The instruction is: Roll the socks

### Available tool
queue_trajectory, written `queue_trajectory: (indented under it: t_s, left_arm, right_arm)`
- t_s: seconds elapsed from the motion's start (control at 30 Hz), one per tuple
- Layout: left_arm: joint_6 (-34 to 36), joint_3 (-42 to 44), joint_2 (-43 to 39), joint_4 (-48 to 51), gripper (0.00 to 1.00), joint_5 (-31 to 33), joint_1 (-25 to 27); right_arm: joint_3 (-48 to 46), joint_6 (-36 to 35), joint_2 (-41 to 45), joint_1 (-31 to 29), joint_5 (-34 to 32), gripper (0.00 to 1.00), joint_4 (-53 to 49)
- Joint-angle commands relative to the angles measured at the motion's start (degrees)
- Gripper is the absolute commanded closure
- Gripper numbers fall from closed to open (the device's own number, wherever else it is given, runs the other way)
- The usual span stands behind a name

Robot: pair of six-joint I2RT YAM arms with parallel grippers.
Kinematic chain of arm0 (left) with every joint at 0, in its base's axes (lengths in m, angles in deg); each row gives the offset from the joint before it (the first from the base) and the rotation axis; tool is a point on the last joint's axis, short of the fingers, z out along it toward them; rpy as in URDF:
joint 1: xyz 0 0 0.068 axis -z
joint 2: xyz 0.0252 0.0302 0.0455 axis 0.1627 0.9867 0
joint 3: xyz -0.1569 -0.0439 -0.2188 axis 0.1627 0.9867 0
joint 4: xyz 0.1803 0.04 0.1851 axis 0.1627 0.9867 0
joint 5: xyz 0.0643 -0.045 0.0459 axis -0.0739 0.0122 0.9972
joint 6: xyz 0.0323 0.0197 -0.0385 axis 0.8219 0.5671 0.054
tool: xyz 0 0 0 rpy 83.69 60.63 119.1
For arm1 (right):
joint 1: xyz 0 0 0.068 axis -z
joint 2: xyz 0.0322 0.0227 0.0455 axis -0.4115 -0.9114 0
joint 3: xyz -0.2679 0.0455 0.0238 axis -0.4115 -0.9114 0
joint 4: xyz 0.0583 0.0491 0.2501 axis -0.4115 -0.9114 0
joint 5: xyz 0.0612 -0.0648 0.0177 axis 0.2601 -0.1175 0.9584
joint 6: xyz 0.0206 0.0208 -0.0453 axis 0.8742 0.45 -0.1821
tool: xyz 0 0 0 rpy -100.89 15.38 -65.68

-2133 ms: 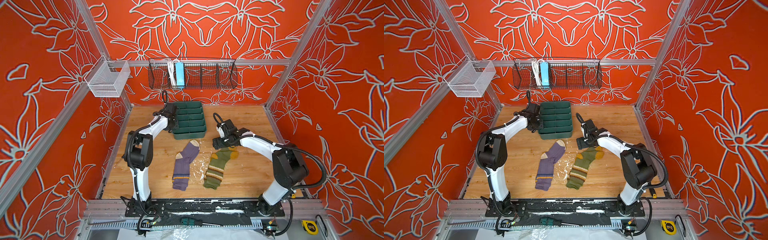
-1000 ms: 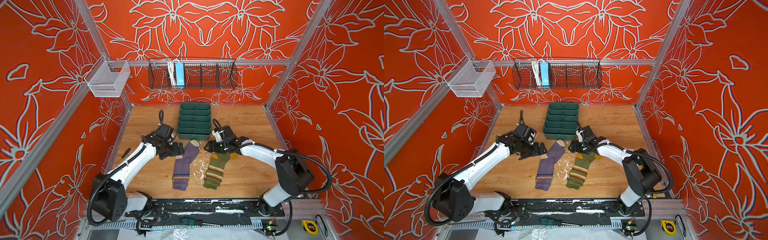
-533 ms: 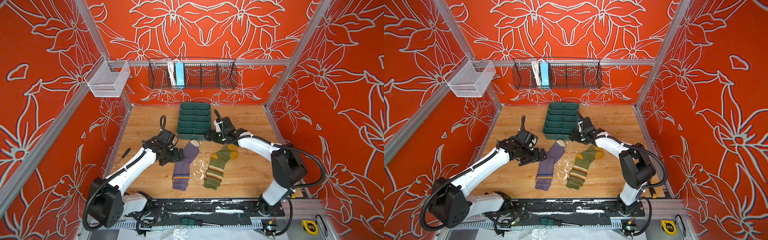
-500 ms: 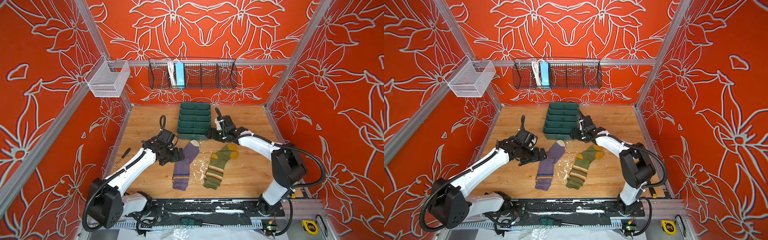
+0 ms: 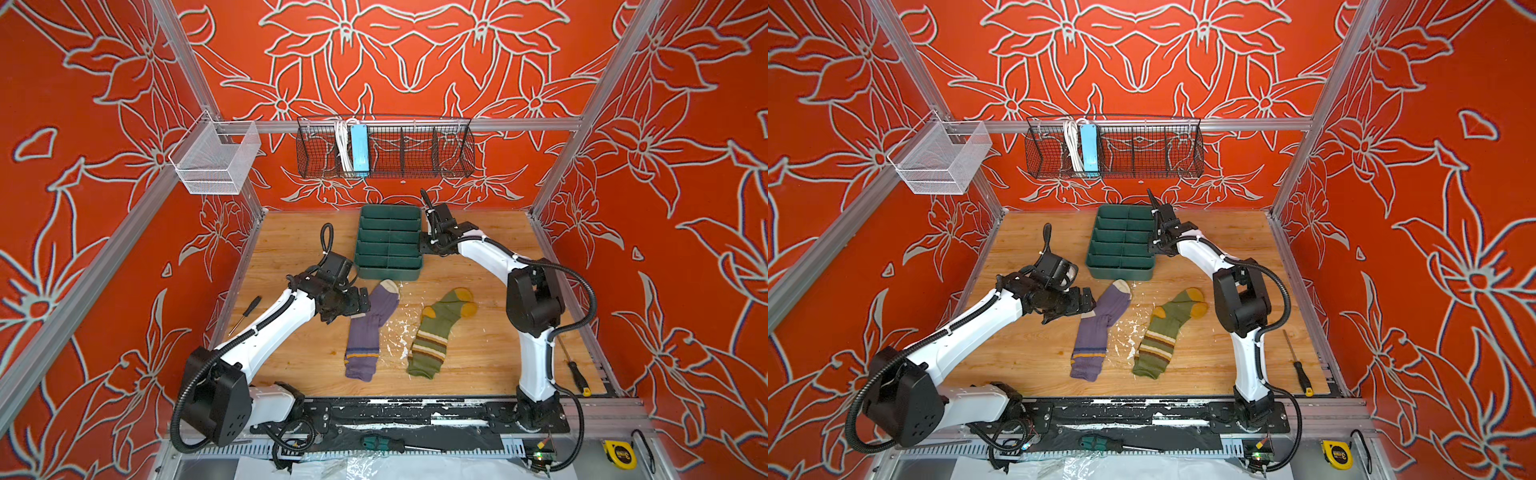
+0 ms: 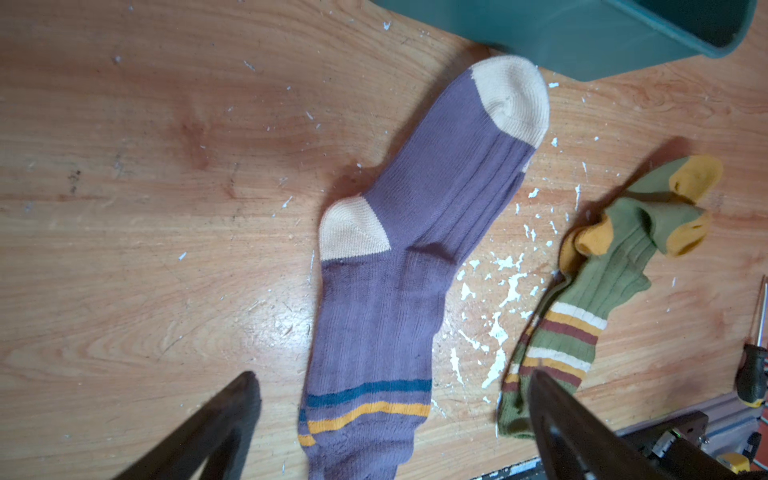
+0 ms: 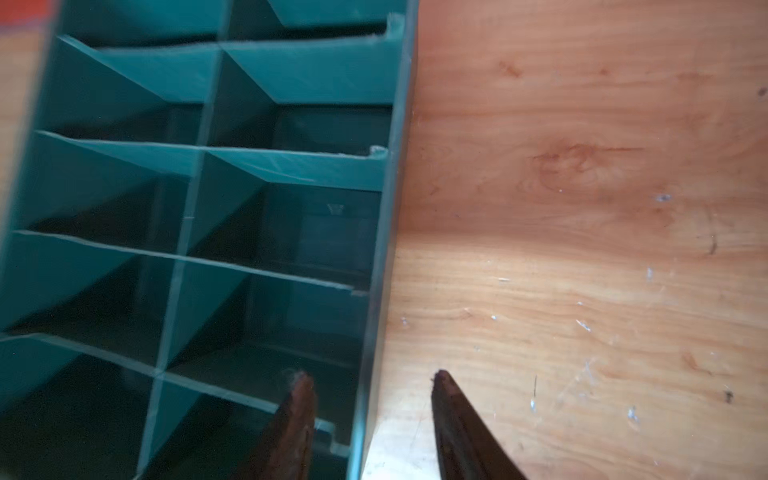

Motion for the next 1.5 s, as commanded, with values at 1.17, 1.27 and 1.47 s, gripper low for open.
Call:
queue_trajectory:
  t_s: [1.17, 1.27, 1.47]
  left_arm:
    - [0.4, -4.0, 3.0, 2.1, 0.00, 5.3, 0.0]
    - [0.3, -5.1, 2.2, 4.0, 0.00, 6.7, -0.4]
    - [2.7, -6.3, 0.0, 6.6, 0.01, 6.4, -1.7]
  right_arm:
    - [-13.7, -14.5, 12.1, 13.4, -17.0, 0.56, -4.5]
    - [-13.8, -14.1, 17.4, 11.5, -11.3, 0.47, -5.7]
    - [-17.2, -11.6, 30.3, -1.5, -4.1, 0.38, -7.8]
